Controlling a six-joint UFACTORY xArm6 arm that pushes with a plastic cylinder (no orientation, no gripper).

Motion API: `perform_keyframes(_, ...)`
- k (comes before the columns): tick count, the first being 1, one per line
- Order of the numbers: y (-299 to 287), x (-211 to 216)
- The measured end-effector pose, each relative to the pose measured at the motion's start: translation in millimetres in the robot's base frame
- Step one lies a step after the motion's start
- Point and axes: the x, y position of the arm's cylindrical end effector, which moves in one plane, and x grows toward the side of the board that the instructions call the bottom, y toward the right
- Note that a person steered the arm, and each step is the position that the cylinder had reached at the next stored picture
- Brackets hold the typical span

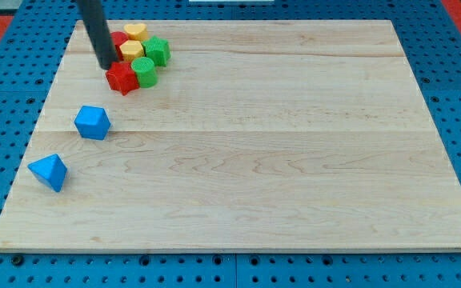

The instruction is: Move the red star right beside the blue cube

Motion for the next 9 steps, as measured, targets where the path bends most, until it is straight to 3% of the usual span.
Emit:
perform_keyframes(1,2,57)
perform_keyframes(2,2,73)
perform_keyframes(3,2,41)
perform_keyframes(4,16,36)
perform_keyframes(5,59,49)
perform_keyframes(6,59,77)
perform_keyframes(9,-10,100)
